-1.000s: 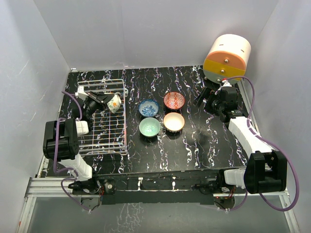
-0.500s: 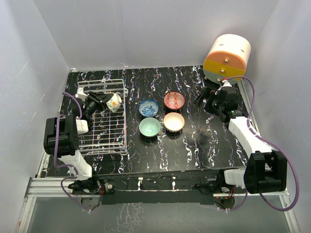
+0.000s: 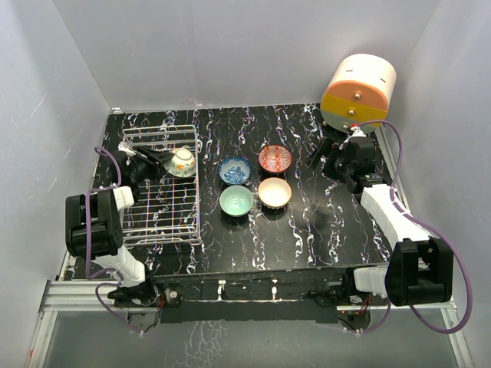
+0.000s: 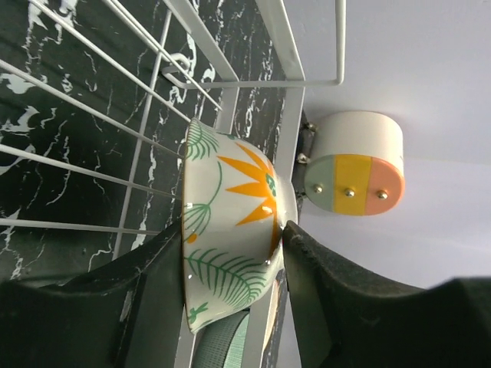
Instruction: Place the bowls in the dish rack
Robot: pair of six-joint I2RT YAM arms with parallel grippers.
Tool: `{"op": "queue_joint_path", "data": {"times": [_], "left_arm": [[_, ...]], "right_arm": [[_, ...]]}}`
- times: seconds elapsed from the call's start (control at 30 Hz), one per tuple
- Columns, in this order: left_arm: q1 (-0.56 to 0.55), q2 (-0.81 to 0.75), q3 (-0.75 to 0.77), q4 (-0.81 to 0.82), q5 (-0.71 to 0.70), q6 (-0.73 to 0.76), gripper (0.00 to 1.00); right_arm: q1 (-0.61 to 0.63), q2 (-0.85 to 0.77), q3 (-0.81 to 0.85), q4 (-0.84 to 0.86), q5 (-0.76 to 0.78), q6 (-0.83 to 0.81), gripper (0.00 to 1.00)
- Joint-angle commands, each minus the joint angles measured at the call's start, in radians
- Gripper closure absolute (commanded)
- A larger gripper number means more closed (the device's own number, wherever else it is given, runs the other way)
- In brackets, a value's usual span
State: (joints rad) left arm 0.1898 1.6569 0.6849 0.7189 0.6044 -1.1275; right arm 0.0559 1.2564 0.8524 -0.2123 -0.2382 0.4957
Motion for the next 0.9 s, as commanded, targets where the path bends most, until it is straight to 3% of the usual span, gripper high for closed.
{"op": "queue_joint_path", "data": {"times": [0.0, 0.33, 0.87], "left_arm": [[0.007, -0.083, 0.060, -0.187, -0.048, 0.108, 0.52], [0.009, -0.116, 0.216, -0.590, -0.211, 0.332, 0.43], [0.010, -0.174, 0.344, -0.832, -0.284, 0.484, 0.21]], "right_arm": [[-0.005, -0.009, -0.005, 0.044, -0.002, -0.011, 0.02], [-0.005, -0.009, -0.007, 0.045, -0.006, -0.011, 0.02], [-0.006, -0.024, -0.016, 0.047, -0.012, -0.008, 0.02]]}}
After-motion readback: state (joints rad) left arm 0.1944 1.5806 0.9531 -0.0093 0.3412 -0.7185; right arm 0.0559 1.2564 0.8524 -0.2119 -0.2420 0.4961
